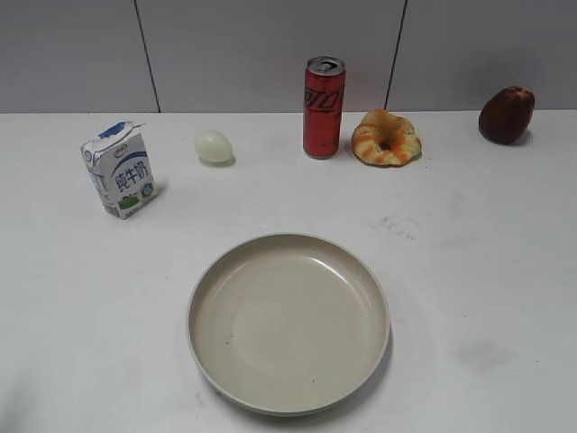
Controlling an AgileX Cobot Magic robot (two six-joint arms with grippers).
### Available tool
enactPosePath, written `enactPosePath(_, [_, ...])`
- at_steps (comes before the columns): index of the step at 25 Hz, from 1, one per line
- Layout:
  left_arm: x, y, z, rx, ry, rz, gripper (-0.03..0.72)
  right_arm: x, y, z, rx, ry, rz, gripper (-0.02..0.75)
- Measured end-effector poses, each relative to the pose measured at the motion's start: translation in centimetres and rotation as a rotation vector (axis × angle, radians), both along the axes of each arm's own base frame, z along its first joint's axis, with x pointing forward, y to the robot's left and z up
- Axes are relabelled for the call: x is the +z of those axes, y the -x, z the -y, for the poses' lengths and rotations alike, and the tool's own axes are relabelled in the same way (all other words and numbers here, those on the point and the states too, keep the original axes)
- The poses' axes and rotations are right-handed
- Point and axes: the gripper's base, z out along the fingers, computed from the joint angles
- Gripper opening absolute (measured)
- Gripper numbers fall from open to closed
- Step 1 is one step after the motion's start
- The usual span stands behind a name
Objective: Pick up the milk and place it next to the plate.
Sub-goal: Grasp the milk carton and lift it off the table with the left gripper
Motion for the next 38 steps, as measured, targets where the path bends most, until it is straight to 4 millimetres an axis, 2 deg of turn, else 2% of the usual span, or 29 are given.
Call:
enactPosePath(11, [3.1, -11.4, -0.4, -0.005, -0.106, -0.067, 0.583, 0.0, 0.0, 0.0, 0.000, 0.000, 0.000, 0.588])
enactPosePath(17, [4.3, -19.0, -0.1, -0.087, -0.163, -0.152, 0.583, 0.0, 0.0, 0.0, 0.000, 0.000, 0.000, 0.588])
enactPosePath(21, [4.6, -23.5, 0.5, -0.166, -0.148, -0.217, 0.583, 0.0, 0.0, 0.0, 0.000, 0.000, 0.000, 0.588])
enactPosePath(25, [4.6, -27.0, 2.2, -0.251, -0.136, -0.252, 0.583, 0.0, 0.0, 0.0, 0.000, 0.000, 0.000, 0.588])
enactPosePath(29, [3.5, -29.4, 5.5, -0.352, -0.161, -0.308, 0.583, 0.0, 0.0, 0.0, 0.000, 0.000, 0.000, 0.588])
enactPosePath(33, [0.7, -30.7, 8.9, -0.439, -0.183, -0.383, 0.609, 0.0, 0.0, 0.0, 0.000, 0.000, 0.000, 0.588])
enactPosePath(35, [-1.3, -31.2, 10.0, -0.463, -0.172, -0.434, 0.641, 0.0, 0.0, 0.0, 0.000, 0.000, 0.000, 0.588])
enactPosePath(38, [-4.0, -32.0, 10.3, -0.472, -0.171, -0.509, 0.659, 0.0, 0.0, 0.0, 0.000, 0.000, 0.000, 0.588])
